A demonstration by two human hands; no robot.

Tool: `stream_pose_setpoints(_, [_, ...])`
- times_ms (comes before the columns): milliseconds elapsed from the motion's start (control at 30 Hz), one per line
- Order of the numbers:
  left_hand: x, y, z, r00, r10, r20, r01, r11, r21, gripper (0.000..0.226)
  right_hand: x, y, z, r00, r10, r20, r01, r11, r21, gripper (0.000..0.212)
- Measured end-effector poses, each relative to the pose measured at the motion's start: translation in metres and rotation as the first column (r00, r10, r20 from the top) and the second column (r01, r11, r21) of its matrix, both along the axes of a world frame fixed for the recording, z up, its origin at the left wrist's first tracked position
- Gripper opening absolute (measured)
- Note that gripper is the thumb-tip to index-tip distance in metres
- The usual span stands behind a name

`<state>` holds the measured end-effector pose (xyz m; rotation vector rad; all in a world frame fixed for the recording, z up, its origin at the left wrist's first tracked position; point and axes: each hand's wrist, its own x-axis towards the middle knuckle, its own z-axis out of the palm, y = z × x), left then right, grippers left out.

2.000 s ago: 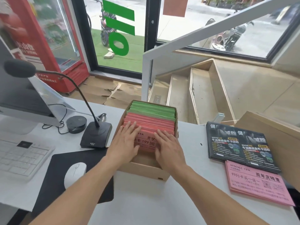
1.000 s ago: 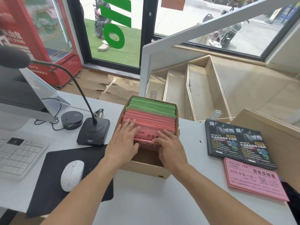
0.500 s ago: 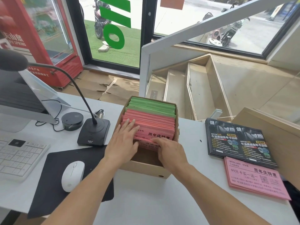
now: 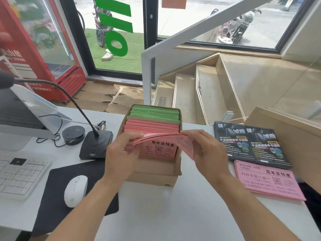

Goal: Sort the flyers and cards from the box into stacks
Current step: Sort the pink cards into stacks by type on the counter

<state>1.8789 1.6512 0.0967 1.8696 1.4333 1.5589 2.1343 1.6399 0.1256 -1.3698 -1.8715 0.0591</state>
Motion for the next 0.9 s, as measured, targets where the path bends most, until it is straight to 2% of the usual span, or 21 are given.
stream_pose_setpoints(33, [0.012,-0.005,0.008,0.997,-0.027,0.066,0.029,0.999,-0.033,0.015,0.019,-0.003,0.003,1.000,0.003,-0.028,-0.004,0.999,-0.044,0.039])
stream_pose_setpoints(167, [0.076,-0.022,0.009,0.986,-0.164,0.040,0.168,0.978,-0.127,0.008,0.101,-0.023,-0.001,0.999,-0.027,-0.046,0.016,0.974,-0.224,0.047])
stream_pose_setpoints(300, [0.142,-0.040,-0.024,0.934,-0.358,-0.015,0.343,0.906,-0.250,0.006,0.173,-0.068,-0.022,0.993,-0.114,-0.003,0.106,0.928,-0.356,0.050])
stream_pose_setpoints(433, [0.194,-0.061,-0.064,0.886,-0.462,-0.036,0.401,0.804,-0.440,0.012,0.222,-0.112,-0.045,0.981,-0.184,0.055,0.188,0.860,-0.474,0.043])
stream_pose_setpoints(533, [0.222,-0.074,-0.081,0.864,-0.502,-0.040,0.403,0.736,-0.544,0.014,0.248,-0.135,-0.064,0.979,-0.199,0.034,0.188,0.837,-0.514,0.041])
stream_pose_setpoints(667, [0.243,-0.088,-0.085,0.861,-0.508,-0.031,0.399,0.711,-0.579,0.014,0.266,-0.152,-0.086,0.983,-0.186,0.014,0.159,0.797,-0.583,0.049])
stream_pose_setpoints(800, [0.254,-0.098,-0.085,0.892,-0.451,0.017,0.372,0.715,-0.592,0.028,0.278,-0.155,-0.083,0.937,-0.328,-0.117,0.185,0.753,-0.632,0.058])
stream_pose_setpoints(900, [0.259,-0.100,-0.087,0.911,-0.408,0.053,0.353,0.709,-0.611,0.026,0.287,-0.154,-0.088,0.906,-0.383,-0.183,0.140,0.677,-0.722,0.055])
